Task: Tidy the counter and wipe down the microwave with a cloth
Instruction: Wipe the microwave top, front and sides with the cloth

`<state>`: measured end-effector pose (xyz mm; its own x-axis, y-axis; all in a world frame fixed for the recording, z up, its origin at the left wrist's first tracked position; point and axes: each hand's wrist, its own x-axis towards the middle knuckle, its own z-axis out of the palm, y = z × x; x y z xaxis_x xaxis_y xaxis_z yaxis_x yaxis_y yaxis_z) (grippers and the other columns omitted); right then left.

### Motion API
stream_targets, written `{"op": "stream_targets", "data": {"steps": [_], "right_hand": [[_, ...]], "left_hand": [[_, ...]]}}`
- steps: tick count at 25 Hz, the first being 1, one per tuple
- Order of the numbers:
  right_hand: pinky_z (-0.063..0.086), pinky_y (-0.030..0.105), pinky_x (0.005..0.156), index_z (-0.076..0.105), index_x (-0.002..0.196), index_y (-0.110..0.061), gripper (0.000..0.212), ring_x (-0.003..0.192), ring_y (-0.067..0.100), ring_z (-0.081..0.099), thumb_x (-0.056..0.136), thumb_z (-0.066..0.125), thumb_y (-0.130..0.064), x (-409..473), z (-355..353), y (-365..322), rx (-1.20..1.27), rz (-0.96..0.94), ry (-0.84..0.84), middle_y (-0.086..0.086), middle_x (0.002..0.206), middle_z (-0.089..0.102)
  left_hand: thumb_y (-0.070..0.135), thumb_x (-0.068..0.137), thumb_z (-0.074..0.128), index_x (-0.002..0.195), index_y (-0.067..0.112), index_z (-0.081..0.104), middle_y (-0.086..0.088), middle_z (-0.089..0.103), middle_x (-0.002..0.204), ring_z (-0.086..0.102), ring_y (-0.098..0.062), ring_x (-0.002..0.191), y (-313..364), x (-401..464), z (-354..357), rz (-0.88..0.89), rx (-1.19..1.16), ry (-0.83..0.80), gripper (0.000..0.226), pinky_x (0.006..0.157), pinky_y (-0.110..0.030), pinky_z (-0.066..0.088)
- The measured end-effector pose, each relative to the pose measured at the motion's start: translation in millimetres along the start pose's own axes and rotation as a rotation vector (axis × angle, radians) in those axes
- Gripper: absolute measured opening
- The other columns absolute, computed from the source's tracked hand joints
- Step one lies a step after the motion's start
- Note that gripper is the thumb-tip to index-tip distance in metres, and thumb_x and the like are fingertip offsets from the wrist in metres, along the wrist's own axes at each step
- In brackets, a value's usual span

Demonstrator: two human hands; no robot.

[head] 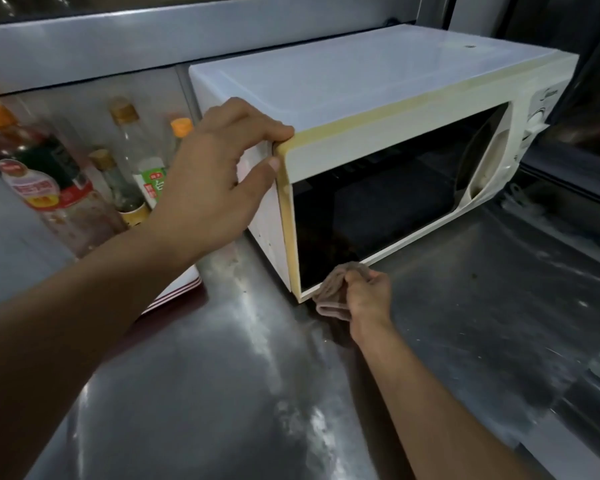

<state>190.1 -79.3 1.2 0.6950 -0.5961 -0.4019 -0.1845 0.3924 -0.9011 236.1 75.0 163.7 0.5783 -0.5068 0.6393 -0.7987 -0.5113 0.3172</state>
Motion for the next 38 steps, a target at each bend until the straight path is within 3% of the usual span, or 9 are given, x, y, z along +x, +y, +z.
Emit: {"op": "stream_targets", "data": {"steps": [2,5,8,11,17,22,31,35,38], "right_hand": [[0.057,0.046,0.048,0.055,0.093,-0.001,0.014,0.065,0.04,0.067,0.095,0.042,0.0,-5,6,9,0.012,-0.008,0.043,0.026,0.079,0.065],[0.056,0.053,0.076,0.045,0.103,-0.002,0.007,0.085,0.04,0.067,0.096,0.043,-0.002,-25,24,29,-0.008,-0.057,0.046,0.028,0.097,0.064],[0.058,0.035,0.049,0.041,0.09,-0.015,0.014,0.058,0.022,0.068,0.097,0.04,-0.002,-51,37,45,0.037,-0.043,-0.043,0.011,0.074,0.066],[0.051,0.018,0.048,0.041,0.091,-0.016,0.017,0.057,0.005,0.065,0.093,0.052,-0.003,-62,35,55,-0.127,-0.126,-0.028,0.006,0.081,0.063],[0.038,0.003,0.088,0.051,0.099,-0.01,0.031,0.102,0.015,0.051,0.077,0.072,-0.003,-67,32,57,-0.399,-0.667,0.26,0.007,0.118,0.041],[0.052,0.041,0.089,0.053,0.089,-0.002,0.03,0.107,0.033,0.05,0.071,0.077,0.0,-51,38,51,-0.631,-0.877,0.193,0.018,0.11,0.044],[0.041,0.016,0.081,0.06,0.087,-0.003,0.031,0.093,0.023,0.055,0.062,0.077,-0.001,-83,63,-49,-0.328,-1.018,0.31,0.001,0.1,0.043],[0.042,0.013,0.077,0.063,0.083,-0.005,0.026,0.086,0.017,0.056,0.06,0.077,-0.001,-88,67,-62,-0.23,-1.069,0.36,0.0,0.095,0.048],[0.046,0.025,0.091,0.063,0.089,-0.006,0.028,0.105,0.014,0.05,0.065,0.075,-0.002,-71,65,-33,-0.254,-1.117,0.361,-0.001,0.105,0.046]], "left_hand": [[0.011,0.088,0.05,0.117,0.008,0.062,-0.01,0.058,0.113,0.053,-0.023,0.11,-2,-1,-1,-0.005,-0.03,0.0,0.032,0.095,-0.028,0.038],[0.008,0.089,0.047,0.117,0.008,0.063,-0.01,0.058,0.111,0.053,-0.024,0.108,-6,2,-3,0.016,-0.059,-0.026,0.033,0.094,-0.032,0.041],[0.006,0.089,0.047,0.116,0.008,0.063,-0.011,0.058,0.109,0.054,-0.024,0.106,-9,6,-5,0.014,-0.067,-0.036,0.032,0.093,-0.034,0.042],[0.004,0.088,0.049,0.116,0.007,0.064,-0.012,0.059,0.109,0.055,-0.025,0.106,-9,6,-5,0.019,-0.075,-0.051,0.032,0.094,-0.041,0.044],[0.002,0.088,0.049,0.116,0.009,0.064,-0.01,0.059,0.11,0.053,-0.024,0.109,-8,7,-9,-0.004,-0.101,-0.08,0.033,0.097,-0.038,0.041],[-0.001,0.089,0.048,0.117,0.01,0.064,-0.01,0.058,0.111,0.051,-0.024,0.111,-9,8,-9,-0.042,-0.141,-0.092,0.034,0.098,-0.033,0.038],[0.0,0.093,0.048,0.109,0.01,0.067,-0.003,0.06,0.106,0.054,-0.02,0.109,-9,21,-25,-0.111,-0.271,-0.23,0.028,0.1,-0.04,0.04],[0.003,0.093,0.049,0.108,0.011,0.068,-0.003,0.059,0.104,0.054,-0.021,0.108,-7,21,-25,-0.107,-0.253,-0.237,0.026,0.098,-0.042,0.04],[0.011,0.091,0.052,0.107,0.012,0.068,-0.002,0.059,0.104,0.054,-0.022,0.108,-7,19,-20,-0.114,-0.255,-0.183,0.023,0.098,-0.042,0.04]]}}
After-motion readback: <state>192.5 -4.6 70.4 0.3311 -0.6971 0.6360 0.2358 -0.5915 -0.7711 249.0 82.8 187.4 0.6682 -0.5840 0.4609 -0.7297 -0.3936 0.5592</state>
